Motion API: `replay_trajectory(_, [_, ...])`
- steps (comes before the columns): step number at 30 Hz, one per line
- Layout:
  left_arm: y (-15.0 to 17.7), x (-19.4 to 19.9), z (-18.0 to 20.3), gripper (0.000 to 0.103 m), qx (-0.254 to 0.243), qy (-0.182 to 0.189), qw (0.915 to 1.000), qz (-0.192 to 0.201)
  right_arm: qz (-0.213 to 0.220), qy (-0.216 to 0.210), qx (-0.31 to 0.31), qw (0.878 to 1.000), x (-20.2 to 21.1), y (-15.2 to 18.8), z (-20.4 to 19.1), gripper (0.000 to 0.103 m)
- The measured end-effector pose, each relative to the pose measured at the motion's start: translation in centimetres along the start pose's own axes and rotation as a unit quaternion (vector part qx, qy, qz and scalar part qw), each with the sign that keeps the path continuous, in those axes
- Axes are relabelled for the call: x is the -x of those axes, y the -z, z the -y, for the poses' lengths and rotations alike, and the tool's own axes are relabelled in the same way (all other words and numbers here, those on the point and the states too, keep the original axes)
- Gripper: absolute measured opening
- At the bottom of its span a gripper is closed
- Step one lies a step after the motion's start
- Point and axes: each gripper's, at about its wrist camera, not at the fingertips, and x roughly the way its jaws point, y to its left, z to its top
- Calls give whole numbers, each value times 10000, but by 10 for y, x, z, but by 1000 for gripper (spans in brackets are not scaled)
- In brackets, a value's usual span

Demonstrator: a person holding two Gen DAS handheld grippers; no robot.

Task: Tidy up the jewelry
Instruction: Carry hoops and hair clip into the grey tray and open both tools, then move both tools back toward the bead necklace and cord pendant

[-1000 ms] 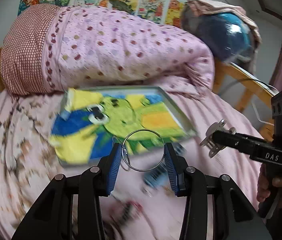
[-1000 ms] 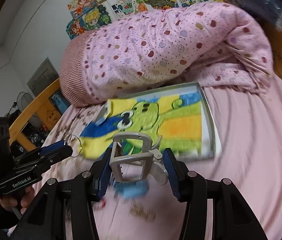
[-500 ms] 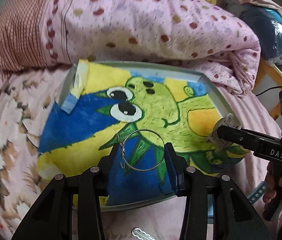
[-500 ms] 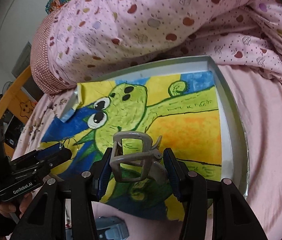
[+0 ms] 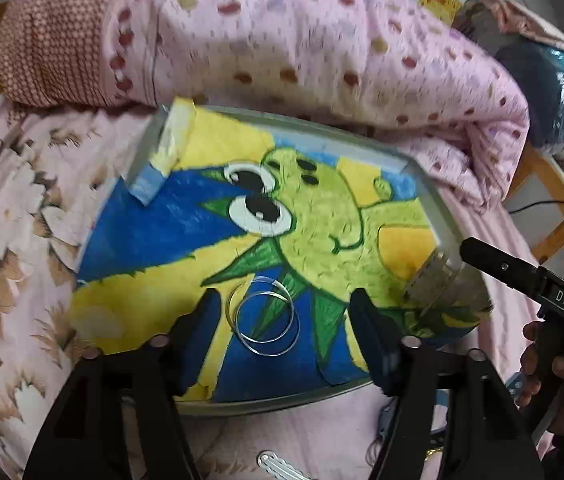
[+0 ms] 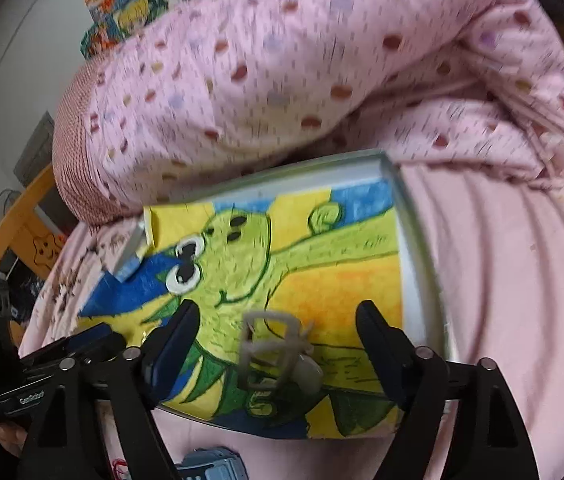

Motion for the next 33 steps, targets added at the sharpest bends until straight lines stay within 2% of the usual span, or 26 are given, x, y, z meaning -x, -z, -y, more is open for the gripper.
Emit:
replay_trajectory(1, [-1,4,2,66,-9,-8,10000,55,92,9,-2,10000,6,-1,-2,85])
replay_trajectory(4, [-1,23,10,71,-67,-60,9996,258,522,33,27,9986,34,0,-12,103])
replay_trajectory(8, [2,55,21,83,-130,-121,9978,646,1021,69,175,9946,72,7,-31,103])
replay_trajectory(10, [6,74,25,98,-132,-109,9962,849,1213,135,254,9922,87,13,-38,103])
replay_trajectory(17, [19,135,34,100,-130,-141,9902,1387,1832,335,626,9805,150,48,-70,103])
replay_trajectory(23, [51,188,40,101,-349,-385,9813,1852,2149,331,833,9725,196,80,-96,103])
replay_trajectory(27, [77,214,40,101,-417,-415,9787,1969,2166,305,952,9711,215,105,-111,103])
replay_trajectory(33, [118,239,37,101,-607,-443,9775,1971,1932,339,969,9758,226,145,-123,103])
